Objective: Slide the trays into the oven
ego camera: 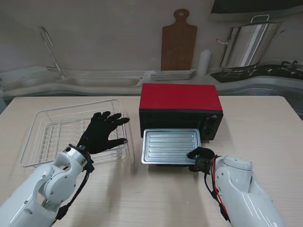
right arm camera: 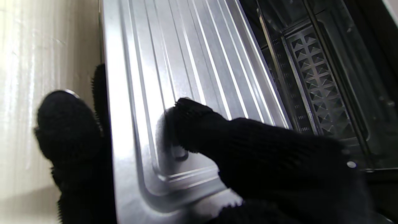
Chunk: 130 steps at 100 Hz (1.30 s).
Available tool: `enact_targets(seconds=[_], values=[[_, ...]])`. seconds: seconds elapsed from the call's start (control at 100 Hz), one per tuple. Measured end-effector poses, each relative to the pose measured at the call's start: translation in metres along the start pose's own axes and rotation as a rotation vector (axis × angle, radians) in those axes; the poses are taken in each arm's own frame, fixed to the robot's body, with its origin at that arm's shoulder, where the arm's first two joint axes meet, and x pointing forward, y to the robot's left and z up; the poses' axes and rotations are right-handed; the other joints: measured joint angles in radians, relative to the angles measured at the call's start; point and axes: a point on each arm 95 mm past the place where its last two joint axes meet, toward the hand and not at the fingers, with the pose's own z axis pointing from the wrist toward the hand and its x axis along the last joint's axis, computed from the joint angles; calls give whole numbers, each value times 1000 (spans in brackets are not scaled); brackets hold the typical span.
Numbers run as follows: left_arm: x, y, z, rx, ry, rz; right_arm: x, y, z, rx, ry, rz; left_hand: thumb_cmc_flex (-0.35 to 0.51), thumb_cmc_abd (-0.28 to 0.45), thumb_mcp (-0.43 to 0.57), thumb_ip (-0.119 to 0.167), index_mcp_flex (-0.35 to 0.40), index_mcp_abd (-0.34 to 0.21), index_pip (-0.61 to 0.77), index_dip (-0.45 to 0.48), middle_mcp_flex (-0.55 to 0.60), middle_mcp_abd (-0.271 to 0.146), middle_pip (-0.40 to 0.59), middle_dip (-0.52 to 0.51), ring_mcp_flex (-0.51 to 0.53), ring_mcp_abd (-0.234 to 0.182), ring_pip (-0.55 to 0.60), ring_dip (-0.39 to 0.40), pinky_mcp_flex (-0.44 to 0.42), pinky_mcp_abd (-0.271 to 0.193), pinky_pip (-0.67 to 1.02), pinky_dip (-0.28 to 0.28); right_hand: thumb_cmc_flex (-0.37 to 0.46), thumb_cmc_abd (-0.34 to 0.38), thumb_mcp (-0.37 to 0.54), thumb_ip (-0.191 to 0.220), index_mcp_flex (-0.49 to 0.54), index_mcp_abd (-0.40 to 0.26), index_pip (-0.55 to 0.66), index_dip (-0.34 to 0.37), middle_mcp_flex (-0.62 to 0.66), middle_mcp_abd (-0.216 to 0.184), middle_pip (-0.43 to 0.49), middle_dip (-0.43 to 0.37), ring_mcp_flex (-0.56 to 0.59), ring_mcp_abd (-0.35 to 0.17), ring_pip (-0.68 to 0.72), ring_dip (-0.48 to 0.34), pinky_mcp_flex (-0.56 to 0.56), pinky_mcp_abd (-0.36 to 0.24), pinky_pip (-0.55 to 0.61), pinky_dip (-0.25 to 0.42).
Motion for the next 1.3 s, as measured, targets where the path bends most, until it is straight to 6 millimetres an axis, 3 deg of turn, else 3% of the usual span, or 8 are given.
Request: enact_targets(seconds=[1.3], values=[[-2, -4, 7, -4, 11, 16, 10, 9, 18, 40, -68, 61, 11, 0, -9, 0, 0, 0, -1, 0, 0, 0, 0, 0, -13, -9, -7, 0, 0, 0, 0, -34, 0, 1, 0, 0, -1, 0, 3, 2, -11, 0, 13, 0, 11, 0, 2, 9, 38, 10, 1, 13]])
